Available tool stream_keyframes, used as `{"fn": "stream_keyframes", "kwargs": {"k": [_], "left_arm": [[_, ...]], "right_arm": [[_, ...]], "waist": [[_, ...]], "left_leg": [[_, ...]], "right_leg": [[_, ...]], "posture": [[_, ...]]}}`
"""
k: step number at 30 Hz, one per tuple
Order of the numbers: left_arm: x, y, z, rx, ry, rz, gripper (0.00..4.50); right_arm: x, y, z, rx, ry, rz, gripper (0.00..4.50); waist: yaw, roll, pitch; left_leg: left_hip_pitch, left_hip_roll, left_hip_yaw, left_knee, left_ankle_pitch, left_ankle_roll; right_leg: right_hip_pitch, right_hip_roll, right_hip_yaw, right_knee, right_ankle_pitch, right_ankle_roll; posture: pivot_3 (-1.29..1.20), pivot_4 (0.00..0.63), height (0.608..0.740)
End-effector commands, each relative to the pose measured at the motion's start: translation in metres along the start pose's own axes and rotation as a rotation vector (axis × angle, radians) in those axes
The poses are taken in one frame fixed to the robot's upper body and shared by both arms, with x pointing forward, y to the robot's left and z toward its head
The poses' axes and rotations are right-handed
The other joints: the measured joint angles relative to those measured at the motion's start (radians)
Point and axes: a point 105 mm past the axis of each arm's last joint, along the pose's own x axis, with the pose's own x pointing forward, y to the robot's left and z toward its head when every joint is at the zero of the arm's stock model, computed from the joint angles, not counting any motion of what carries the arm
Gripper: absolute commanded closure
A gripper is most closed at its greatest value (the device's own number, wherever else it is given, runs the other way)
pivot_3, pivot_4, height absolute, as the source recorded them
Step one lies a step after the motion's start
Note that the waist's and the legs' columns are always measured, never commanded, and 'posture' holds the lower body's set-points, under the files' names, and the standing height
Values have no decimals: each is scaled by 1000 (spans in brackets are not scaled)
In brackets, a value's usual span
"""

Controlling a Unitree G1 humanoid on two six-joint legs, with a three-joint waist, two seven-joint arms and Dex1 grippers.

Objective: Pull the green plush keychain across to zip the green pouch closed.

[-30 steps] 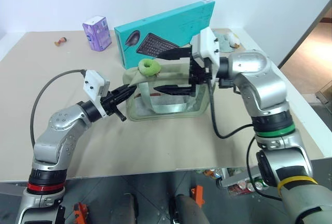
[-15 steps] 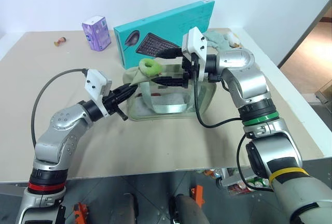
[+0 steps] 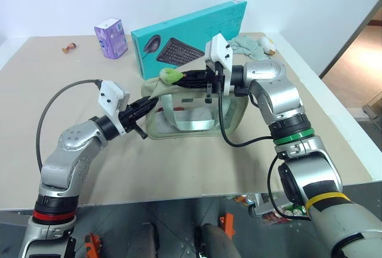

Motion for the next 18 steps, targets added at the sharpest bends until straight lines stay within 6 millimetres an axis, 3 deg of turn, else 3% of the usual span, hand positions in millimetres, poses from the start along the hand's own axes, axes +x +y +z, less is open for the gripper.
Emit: {"fn": "stream_keyframes", "kwargs": {"k": [1, 8, 18], "left_arm": [[1, -3, 3, 17, -4, 1, 4500], [4, 0, 3, 8, -2, 21, 4500], [6, 0, -1, 2, 11, 22, 4500]], "right_arm": [[-7, -9, 35, -69, -104, -39, 4487], [-41, -30, 62, -171, -148, -162, 4487], [-71, -43, 70, -248, -97, -242, 4487]], "waist": [[0, 0, 0], [1, 0, 0], [0, 0, 0]], "left_leg": [[0, 0, 0, 0, 0, 0], [0, 0, 0, 0, 0, 0], [0, 0, 0, -1, 0, 0]], "right_leg": [[0, 0, 0, 0, 0, 0], [0, -1, 0, 0, 0, 0], [-1, 0, 0, 0, -1, 0]], "posture": [[0, 150, 740], [0, 150, 740], [0, 150, 740]]}}
